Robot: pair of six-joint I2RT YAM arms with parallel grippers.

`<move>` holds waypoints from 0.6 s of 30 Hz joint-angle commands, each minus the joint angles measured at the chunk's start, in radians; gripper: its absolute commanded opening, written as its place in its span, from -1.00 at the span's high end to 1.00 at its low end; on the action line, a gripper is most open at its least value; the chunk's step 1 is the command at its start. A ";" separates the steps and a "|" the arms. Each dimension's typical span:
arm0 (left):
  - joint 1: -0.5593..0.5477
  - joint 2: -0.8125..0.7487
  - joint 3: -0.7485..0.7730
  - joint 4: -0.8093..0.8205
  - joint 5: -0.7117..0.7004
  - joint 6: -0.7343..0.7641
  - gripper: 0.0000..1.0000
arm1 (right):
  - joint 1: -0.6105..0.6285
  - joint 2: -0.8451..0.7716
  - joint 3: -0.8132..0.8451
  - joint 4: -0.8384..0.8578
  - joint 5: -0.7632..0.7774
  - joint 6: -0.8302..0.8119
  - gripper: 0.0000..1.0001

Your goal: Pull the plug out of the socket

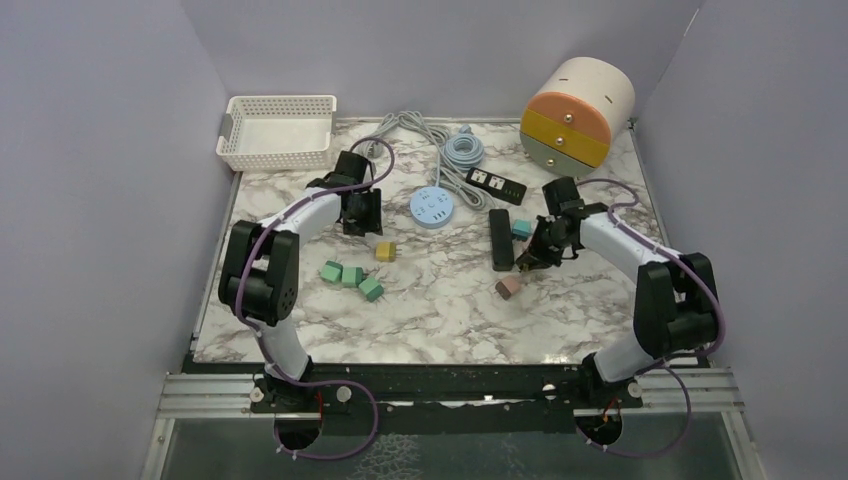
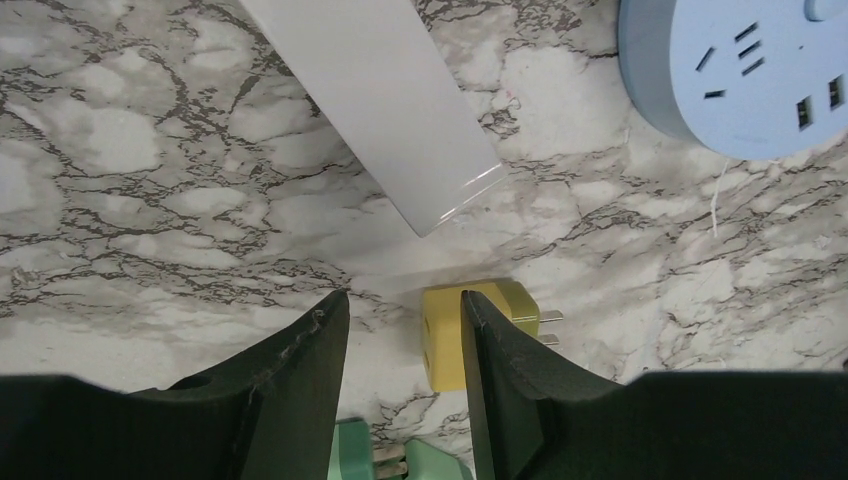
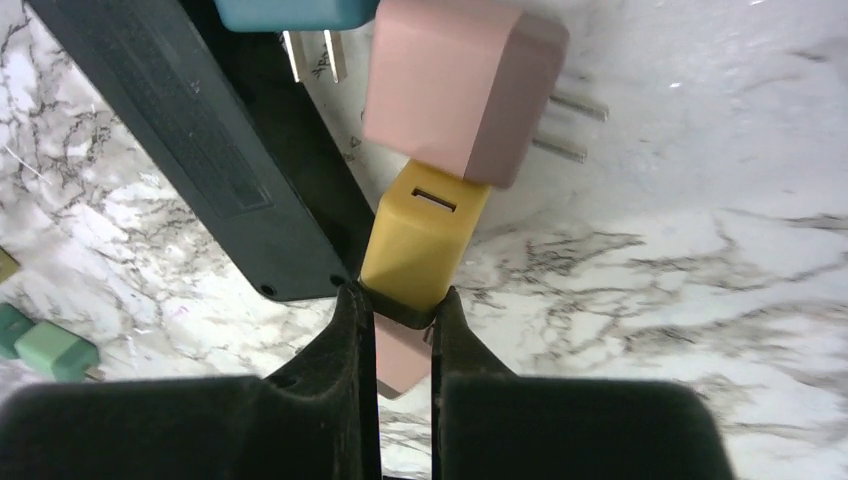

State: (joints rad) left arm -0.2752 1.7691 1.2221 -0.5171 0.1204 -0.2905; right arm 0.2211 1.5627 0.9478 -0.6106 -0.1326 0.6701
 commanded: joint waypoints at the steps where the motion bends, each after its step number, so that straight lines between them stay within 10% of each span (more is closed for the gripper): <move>1: -0.011 0.044 -0.008 0.017 0.039 0.011 0.06 | 0.030 -0.126 0.110 -0.065 0.075 -0.070 0.99; 18: -0.119 0.105 -0.011 0.143 0.160 -0.108 0.38 | 0.380 0.300 0.295 0.403 -0.306 -0.145 0.99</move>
State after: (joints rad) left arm -0.3691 1.8629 1.2018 -0.4286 0.2245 -0.3492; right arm 0.5766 1.7863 1.2064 -0.3313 -0.3428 0.5648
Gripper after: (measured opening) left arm 0.317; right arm 0.252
